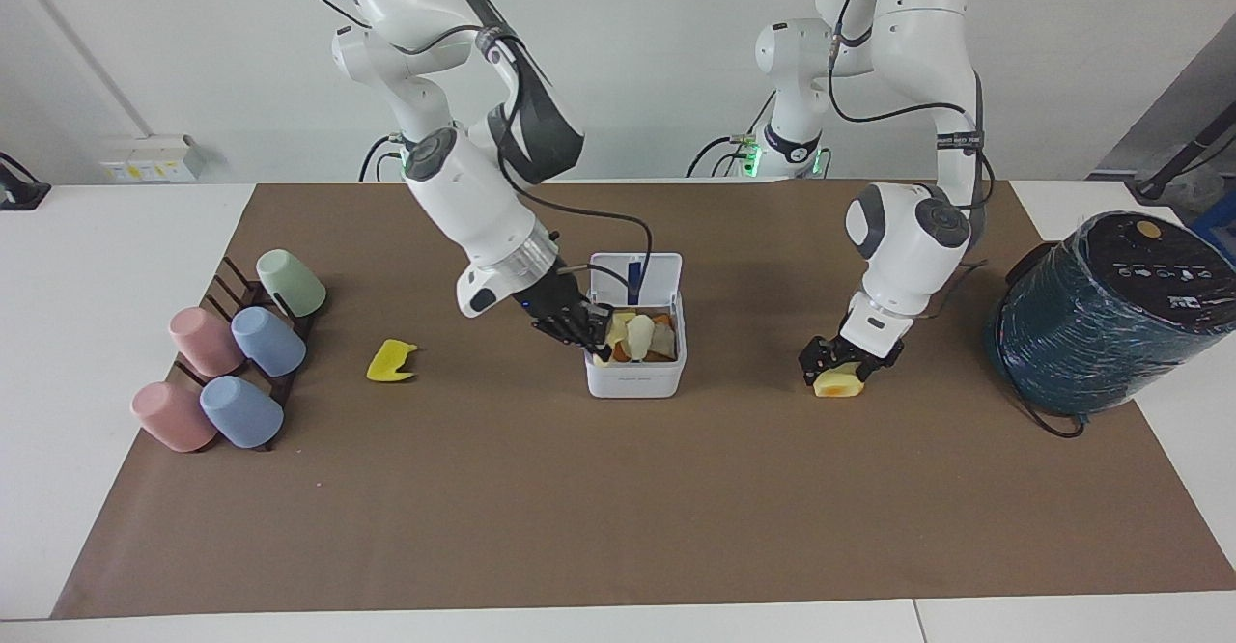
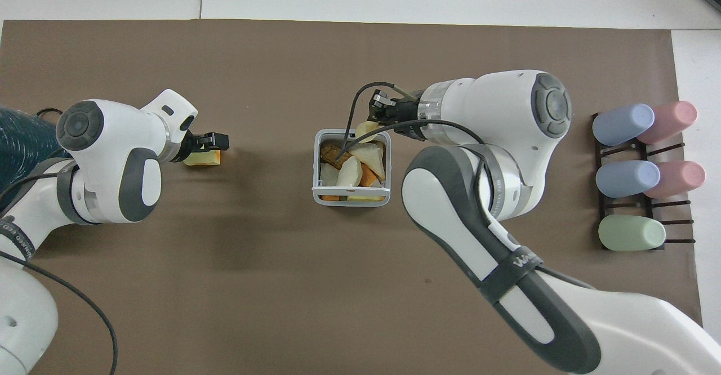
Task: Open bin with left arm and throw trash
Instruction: 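Carry the pale wedge over the bin and open the right gripper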
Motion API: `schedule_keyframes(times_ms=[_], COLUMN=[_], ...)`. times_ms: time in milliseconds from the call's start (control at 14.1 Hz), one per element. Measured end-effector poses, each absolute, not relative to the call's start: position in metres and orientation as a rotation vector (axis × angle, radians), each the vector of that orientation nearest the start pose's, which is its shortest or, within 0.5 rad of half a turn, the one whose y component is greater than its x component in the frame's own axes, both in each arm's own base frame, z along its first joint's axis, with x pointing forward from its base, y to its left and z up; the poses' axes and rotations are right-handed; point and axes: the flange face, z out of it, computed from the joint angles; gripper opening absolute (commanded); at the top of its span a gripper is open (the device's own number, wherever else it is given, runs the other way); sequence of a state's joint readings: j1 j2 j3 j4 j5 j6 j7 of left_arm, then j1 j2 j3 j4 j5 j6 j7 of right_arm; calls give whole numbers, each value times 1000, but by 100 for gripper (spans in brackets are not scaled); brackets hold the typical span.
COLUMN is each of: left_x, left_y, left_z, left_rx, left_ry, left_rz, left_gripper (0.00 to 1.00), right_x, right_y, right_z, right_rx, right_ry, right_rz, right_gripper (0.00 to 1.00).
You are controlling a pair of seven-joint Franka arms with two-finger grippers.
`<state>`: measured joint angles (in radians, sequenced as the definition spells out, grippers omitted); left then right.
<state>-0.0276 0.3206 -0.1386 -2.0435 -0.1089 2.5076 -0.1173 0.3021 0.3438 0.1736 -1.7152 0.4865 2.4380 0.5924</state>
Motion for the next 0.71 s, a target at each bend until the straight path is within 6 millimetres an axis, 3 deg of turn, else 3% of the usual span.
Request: schedule_keyframes(times_ms=[71,213,284,497,569,711], left_x=[599,595,594,595,596,602], left_y=[-96,-95,-95,-94,-94,-96], left_z=[292,283,282,283,286,296], left_rx=[-3265,-3262,-3261,-3260,-3261,-3265], left_ry=[-75,-76,-75,-75,-73,-65], left_rz=[-222,-248,-256,-261,-264,-227], left_gripper=[100,98,69,12,0,0], right_x=[605,597,596,599,601,608], right_y=[316,327,328,322,319,302], right_z=[429,425,425,428,430,439], right_rx=[-2509,-2514,-2514,-2510,-2507,-2535], right_ry=[592,593,591,602,607,599], right_rz=[-103,-82,-81,-91,-98,-157], right_gripper=[100,100,100,100,100,100])
